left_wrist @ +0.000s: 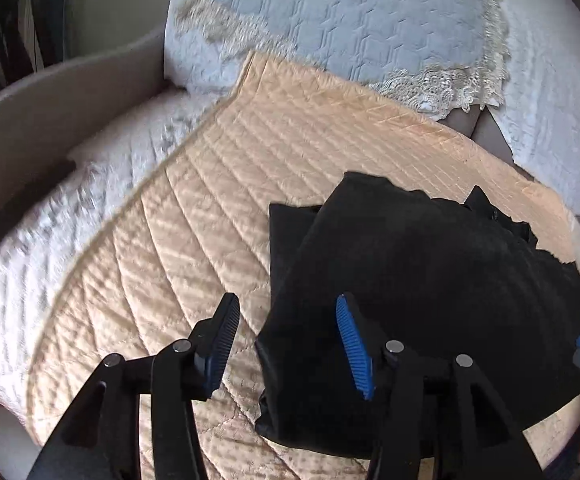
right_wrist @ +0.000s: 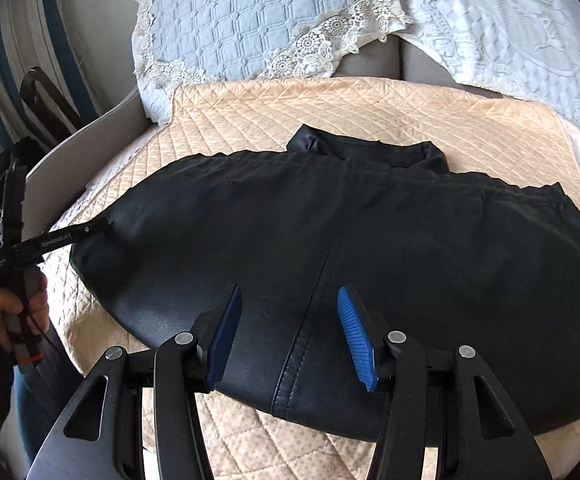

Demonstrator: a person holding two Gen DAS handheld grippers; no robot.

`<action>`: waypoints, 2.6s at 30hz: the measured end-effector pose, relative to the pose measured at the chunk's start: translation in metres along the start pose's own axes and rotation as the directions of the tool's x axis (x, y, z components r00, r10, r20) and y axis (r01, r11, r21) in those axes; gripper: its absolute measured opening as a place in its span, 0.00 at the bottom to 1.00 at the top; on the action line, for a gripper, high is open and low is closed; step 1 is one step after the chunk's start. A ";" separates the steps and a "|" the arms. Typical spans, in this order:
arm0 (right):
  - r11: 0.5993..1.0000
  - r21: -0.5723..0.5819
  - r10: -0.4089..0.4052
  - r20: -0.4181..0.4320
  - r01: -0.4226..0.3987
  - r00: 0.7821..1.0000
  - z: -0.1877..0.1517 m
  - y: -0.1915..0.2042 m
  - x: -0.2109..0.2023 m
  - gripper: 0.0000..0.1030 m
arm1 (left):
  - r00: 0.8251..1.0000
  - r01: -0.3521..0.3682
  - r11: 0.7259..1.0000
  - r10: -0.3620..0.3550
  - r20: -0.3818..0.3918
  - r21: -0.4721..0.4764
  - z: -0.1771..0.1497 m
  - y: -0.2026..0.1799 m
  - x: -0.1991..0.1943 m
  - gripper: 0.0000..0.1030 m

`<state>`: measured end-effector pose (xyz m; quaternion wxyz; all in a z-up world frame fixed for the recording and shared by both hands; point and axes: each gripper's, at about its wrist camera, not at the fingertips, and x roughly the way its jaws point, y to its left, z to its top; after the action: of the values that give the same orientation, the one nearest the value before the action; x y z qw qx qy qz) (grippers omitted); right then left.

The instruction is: Fold large clothes

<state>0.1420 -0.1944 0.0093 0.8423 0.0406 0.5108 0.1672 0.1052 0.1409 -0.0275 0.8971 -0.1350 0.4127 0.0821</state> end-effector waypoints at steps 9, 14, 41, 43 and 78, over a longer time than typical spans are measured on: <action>0.999 0.050 0.019 0.004 -0.020 1.000 -0.001 -0.008 -0.005 0.50 | 0.979 0.197 0.971 -0.201 -0.014 -0.138 -0.009 0.011 0.011 0.58; 0.996 0.080 0.029 0.016 -0.030 0.999 -0.005 -0.013 -0.012 0.50 | 0.977 0.207 0.973 -0.211 -0.032 -0.101 -0.016 0.002 0.009 0.56; 0.944 0.329 -0.041 0.118 0.000 0.992 -0.050 -0.103 -0.076 0.50 | 0.815 0.578 0.777 -0.564 -0.132 0.249 0.023 -0.233 -0.048 0.05; 0.938 0.346 -0.040 0.115 -0.002 0.993 -0.053 -0.108 -0.078 0.50 | 0.796 0.604 0.757 -0.561 -0.225 0.250 -0.002 -0.254 -0.018 0.05; 0.879 0.351 0.308 0.096 -0.322 0.947 0.045 -0.069 0.010 0.08 | 0.896 0.444 0.876 -0.435 -0.087 0.188 0.002 -0.144 -0.007 0.30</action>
<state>0.2017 -0.2512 0.0055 0.7913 0.2808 0.5035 0.2038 0.1395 0.0040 0.0045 0.8924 -0.1345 0.3961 -0.1693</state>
